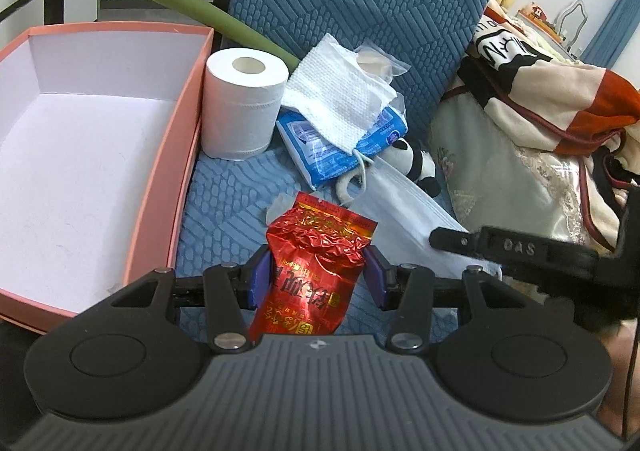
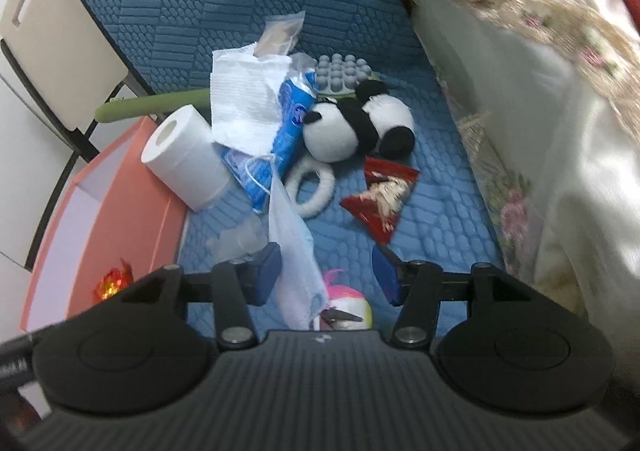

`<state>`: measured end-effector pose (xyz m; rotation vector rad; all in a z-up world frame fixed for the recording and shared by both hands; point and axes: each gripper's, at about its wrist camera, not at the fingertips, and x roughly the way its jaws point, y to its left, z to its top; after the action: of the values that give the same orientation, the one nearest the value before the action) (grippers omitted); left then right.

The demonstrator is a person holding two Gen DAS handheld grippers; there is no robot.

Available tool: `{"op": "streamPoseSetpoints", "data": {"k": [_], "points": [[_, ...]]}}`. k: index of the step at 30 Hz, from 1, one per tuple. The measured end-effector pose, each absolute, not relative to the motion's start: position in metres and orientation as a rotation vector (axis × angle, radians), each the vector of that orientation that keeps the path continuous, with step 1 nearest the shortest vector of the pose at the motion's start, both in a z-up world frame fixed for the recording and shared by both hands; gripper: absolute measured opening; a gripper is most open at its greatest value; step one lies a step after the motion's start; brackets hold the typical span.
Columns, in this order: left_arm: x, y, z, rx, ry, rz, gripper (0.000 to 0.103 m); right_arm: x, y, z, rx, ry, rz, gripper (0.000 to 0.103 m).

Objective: Organize soft objects

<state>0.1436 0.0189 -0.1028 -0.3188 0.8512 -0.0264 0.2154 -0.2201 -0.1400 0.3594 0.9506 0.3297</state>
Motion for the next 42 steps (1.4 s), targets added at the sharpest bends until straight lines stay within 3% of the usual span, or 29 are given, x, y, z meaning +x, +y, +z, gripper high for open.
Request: {"op": "streamPoseSetpoints", "data": {"k": [1,2,3,6,25,34,42], "points": [[0.144,0.018,-0.103,-0.32,0.851,-0.029,0.055,0.212,-0.222,-0.14,0.361,0.944,0.331,0.048],[0.144,0.018,-0.103,-0.32,0.851,-0.031,0.055,0.208,-0.223,-0.14,0.365,0.93,0.34,0.038],[0.144,0.017,-0.104,-0.321,0.852,-0.032,0.055,0.205,-0.224,-0.139,0.371,0.917,0.356,0.02],[0.144,0.015,-0.102,-0.32,0.852,-0.038,0.055,0.201,-0.221,-0.133,0.349,0.901,0.385,0.005],[0.144,0.038,-0.056,-0.403,0.782,-0.07,0.055,0.211,-0.19,-0.03,0.242,0.761,0.479,0.007],[0.145,0.044,-0.077,-0.437,0.806,-0.067,0.055,0.221,-0.166,-0.084,0.243,0.903,0.472,0.007],[0.148,0.027,-0.093,-0.39,0.834,-0.068,0.055,0.206,-0.189,-0.107,0.247,0.913,0.399,0.008]]}}
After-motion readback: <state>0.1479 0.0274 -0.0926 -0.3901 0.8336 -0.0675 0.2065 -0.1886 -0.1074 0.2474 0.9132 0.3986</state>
